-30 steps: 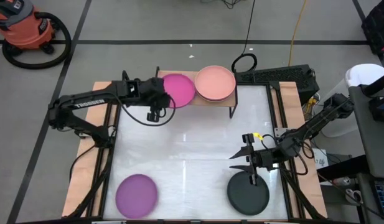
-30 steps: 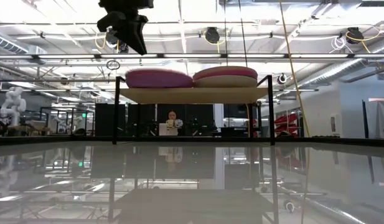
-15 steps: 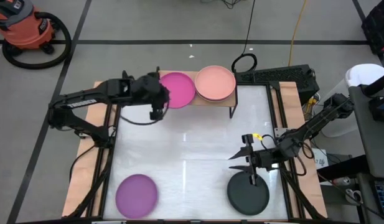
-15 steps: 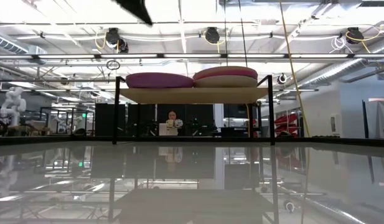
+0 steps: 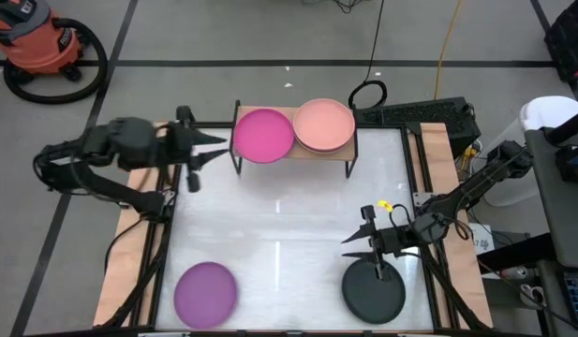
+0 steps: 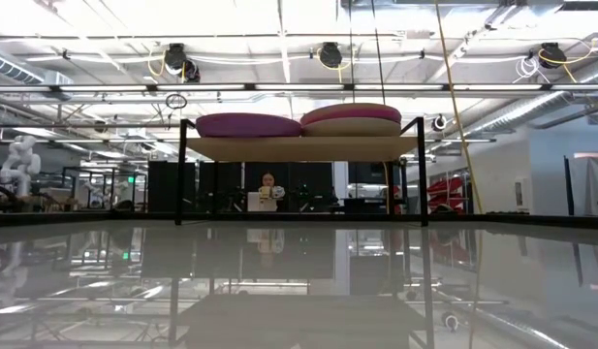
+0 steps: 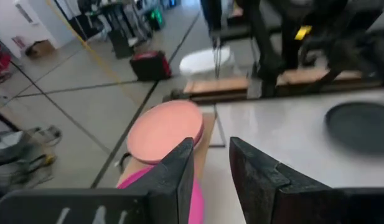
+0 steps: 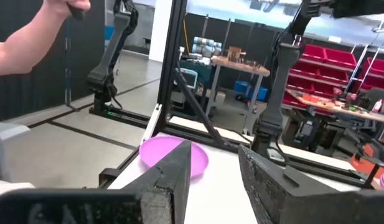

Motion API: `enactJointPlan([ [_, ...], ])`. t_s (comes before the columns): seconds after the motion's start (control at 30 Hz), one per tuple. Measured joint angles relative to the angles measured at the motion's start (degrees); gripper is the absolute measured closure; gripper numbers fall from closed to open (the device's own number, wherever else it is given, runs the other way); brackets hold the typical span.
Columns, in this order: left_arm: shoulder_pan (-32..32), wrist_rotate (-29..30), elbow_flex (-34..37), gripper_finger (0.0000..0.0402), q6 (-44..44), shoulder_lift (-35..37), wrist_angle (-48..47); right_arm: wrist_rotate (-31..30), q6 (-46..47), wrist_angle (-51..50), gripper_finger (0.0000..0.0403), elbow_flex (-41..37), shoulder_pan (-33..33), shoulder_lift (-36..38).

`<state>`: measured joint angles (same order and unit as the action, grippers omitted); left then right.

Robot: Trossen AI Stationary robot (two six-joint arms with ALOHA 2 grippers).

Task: Place and stack plates onto a shelf
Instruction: Stack the black plate on top of the purple plate on the shelf

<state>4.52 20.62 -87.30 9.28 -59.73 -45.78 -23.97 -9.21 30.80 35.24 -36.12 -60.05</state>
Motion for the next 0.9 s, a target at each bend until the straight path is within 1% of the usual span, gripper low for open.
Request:
enactJointPlan([
  [0.1, 1.60, -0.05, 6.25, 0.0294, -2.52, 5.43, 5.22, -0.29, -0.81, 0.34, 0.0287, 0.00, 0.18, 0.00],
  [0.3, 4.43, -1.38, 21.90, 0.0294, -5.21, 14.64, 18.74, -0.39, -1.02, 0.64, 0.0287, -0.01, 1.61, 0.00],
  [0.4, 5.66, -2.59, 28.81, 0.0294, -6.51, 17.42, 26.00, -0.43, -0.12, 0.65, 0.0287, 0.00, 2.21, 0.00],
  [0.53, 6.92, -2.69, 36.58, 0.0294, -5.91, 18.57, 34.51, -0.43, -0.03, 0.64, 0.0287, 0.00, 2.43, 0.00],
  [0.7, 7.19, -2.71, 42.58, 0.0294, -5.72, 18.54, 41.00, -0.35, 0.68, 0.27, 0.0287, 0.00, 2.43, 0.00],
  [0.9, 7.19, -2.72, 45.24, 0.0294, -6.60, 18.54, 44.11, -0.30, 1.04, -1.21, 0.0287, -0.02, 2.43, 0.00],
])
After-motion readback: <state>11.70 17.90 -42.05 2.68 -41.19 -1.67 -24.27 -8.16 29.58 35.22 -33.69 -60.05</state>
